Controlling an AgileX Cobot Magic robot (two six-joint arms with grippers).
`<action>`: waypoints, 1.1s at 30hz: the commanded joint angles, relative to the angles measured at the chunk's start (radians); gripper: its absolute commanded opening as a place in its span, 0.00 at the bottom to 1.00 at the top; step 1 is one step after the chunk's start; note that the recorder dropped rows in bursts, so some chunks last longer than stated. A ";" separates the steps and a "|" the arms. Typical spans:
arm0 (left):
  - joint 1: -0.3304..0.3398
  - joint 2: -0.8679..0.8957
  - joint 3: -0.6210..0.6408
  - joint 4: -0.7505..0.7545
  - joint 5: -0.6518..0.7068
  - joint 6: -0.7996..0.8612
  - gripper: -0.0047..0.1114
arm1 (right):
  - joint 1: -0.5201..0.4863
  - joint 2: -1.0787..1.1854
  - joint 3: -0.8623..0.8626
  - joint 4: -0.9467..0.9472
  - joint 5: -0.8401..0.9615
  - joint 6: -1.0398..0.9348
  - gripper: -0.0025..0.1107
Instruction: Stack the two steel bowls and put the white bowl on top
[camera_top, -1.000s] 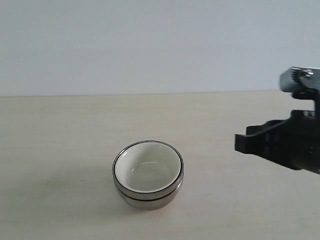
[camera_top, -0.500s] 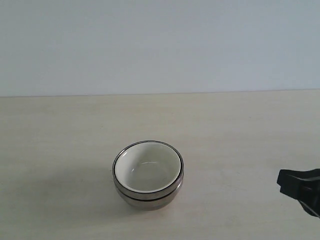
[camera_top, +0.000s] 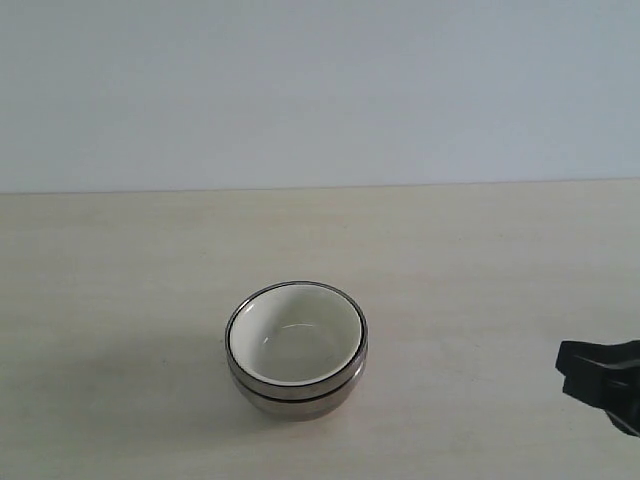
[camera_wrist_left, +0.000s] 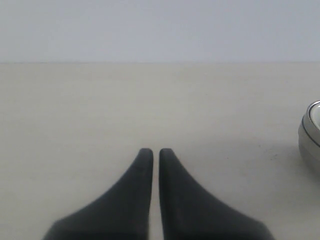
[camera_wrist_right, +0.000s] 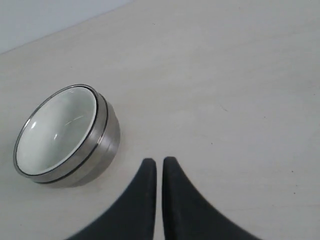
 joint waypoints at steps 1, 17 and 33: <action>0.003 -0.007 0.004 -0.008 -0.002 -0.009 0.07 | -0.050 -0.161 0.005 -0.001 0.088 -0.097 0.02; 0.003 -0.007 0.004 -0.008 -0.002 -0.009 0.07 | -0.351 -0.739 0.094 -0.007 0.197 -0.279 0.02; 0.003 -0.007 0.004 -0.008 -0.002 -0.009 0.07 | -0.389 -0.802 0.203 -0.008 0.120 -0.287 0.02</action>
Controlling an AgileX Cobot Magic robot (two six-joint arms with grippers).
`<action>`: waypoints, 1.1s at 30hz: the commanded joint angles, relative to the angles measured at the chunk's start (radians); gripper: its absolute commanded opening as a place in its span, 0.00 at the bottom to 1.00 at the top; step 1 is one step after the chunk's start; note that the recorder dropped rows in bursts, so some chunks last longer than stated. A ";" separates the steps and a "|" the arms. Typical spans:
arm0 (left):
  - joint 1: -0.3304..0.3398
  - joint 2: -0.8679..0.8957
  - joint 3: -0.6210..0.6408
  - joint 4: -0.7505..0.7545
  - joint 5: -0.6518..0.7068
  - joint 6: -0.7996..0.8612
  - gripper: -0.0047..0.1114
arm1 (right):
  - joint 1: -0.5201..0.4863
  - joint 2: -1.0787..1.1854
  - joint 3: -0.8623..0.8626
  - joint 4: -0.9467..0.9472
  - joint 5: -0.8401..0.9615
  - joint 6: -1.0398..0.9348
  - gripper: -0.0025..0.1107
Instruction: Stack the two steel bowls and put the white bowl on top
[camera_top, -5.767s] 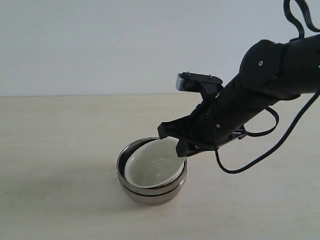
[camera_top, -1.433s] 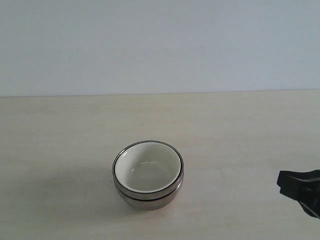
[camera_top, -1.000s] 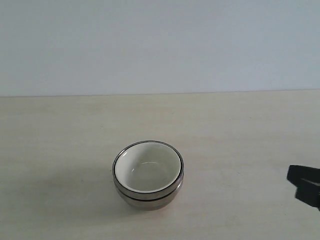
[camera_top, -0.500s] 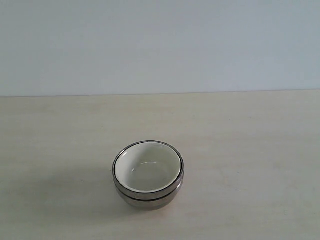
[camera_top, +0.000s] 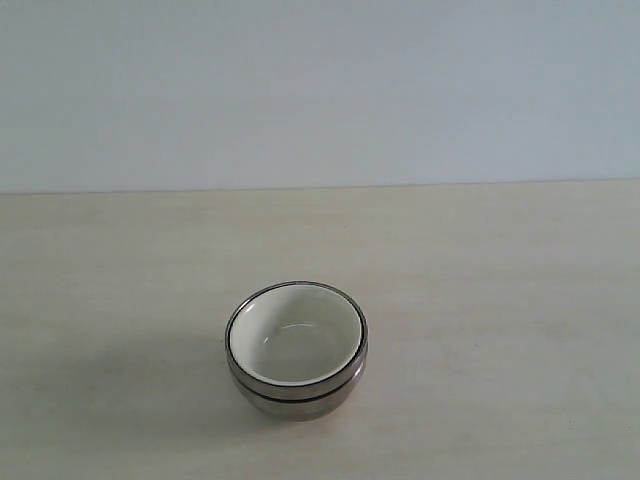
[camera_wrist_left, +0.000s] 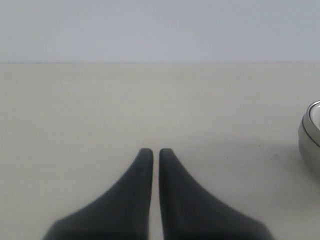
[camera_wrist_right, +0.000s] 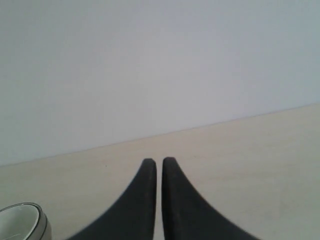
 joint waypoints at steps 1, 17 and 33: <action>0.003 -0.007 0.004 -0.008 -0.002 -0.009 0.07 | -0.005 -0.006 0.005 -0.004 0.034 -0.013 0.02; 0.003 -0.007 0.004 -0.008 -0.002 -0.009 0.07 | -0.005 -0.006 0.005 -0.014 0.169 -0.046 0.02; 0.003 -0.007 0.004 -0.008 -0.002 -0.009 0.07 | -0.005 -0.006 0.005 -0.389 0.275 0.148 0.02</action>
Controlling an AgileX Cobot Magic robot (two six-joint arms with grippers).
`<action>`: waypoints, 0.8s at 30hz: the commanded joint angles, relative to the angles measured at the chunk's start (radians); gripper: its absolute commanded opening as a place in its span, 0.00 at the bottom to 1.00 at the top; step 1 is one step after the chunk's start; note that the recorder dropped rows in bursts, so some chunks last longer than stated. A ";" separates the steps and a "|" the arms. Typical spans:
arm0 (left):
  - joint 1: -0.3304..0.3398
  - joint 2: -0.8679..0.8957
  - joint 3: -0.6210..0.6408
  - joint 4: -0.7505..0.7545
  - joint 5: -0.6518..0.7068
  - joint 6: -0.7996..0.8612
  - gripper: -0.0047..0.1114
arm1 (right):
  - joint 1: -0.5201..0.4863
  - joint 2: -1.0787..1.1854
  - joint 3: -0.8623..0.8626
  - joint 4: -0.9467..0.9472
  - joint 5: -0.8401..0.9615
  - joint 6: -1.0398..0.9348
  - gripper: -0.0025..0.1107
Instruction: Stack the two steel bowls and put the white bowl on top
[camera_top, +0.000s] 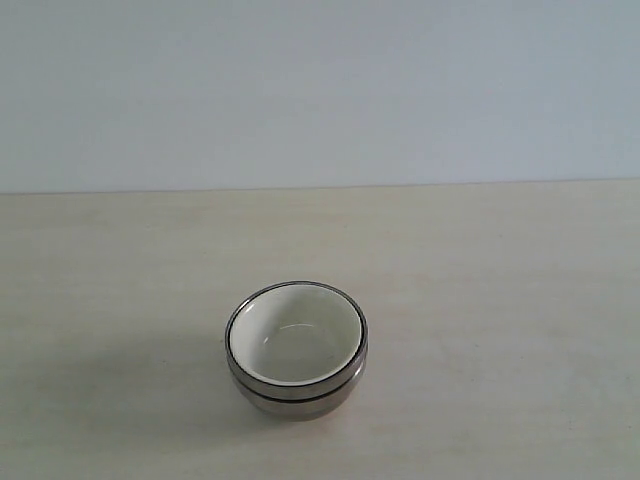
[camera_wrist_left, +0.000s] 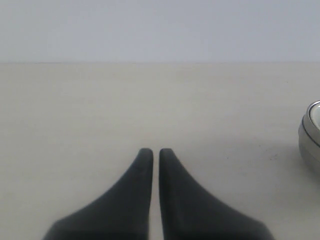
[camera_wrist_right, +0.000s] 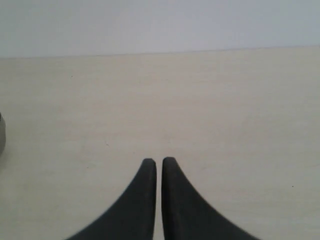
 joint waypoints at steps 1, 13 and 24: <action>0.003 -0.007 0.004 -0.008 -0.002 -0.009 0.07 | -0.004 -0.006 0.001 -0.071 -0.003 0.022 0.02; 0.003 -0.007 0.004 -0.008 -0.002 -0.009 0.07 | -0.004 -0.006 0.001 -0.064 0.008 0.027 0.02; 0.003 -0.007 0.004 -0.008 -0.002 -0.009 0.07 | 0.004 -0.006 0.001 -0.040 0.025 0.021 0.02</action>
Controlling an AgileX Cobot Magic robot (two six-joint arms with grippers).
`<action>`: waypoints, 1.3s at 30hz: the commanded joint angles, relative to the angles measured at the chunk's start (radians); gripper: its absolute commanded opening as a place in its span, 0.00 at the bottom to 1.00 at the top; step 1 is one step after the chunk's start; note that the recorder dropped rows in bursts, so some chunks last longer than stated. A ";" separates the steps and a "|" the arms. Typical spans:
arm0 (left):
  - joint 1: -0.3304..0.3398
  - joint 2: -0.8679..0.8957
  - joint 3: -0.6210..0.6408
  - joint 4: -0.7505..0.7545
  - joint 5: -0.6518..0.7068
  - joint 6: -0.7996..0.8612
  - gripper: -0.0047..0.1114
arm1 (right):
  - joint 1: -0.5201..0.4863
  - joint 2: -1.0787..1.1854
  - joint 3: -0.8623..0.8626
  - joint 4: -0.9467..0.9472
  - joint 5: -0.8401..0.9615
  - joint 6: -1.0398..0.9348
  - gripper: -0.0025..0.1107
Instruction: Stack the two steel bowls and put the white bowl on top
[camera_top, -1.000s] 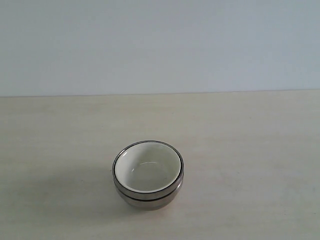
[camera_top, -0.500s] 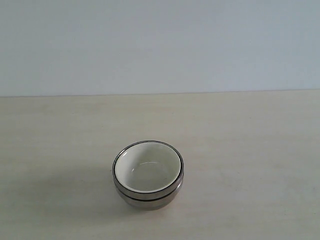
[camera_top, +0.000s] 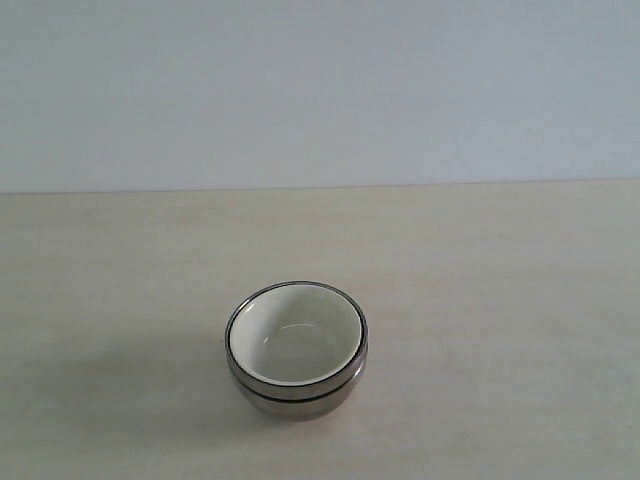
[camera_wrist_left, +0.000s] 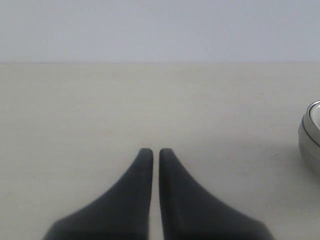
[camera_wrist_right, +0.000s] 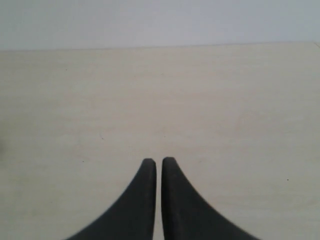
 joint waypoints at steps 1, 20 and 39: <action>0.003 -0.007 0.004 -0.008 -0.002 -0.009 0.07 | 0.008 -0.006 0.000 0.000 0.012 0.000 0.02; 0.003 -0.007 0.004 -0.008 -0.002 -0.009 0.07 | -0.003 -0.006 0.000 0.008 0.017 0.018 0.02; 0.003 -0.007 0.004 -0.008 -0.002 -0.009 0.07 | -0.003 -0.006 0.000 0.010 0.017 0.018 0.02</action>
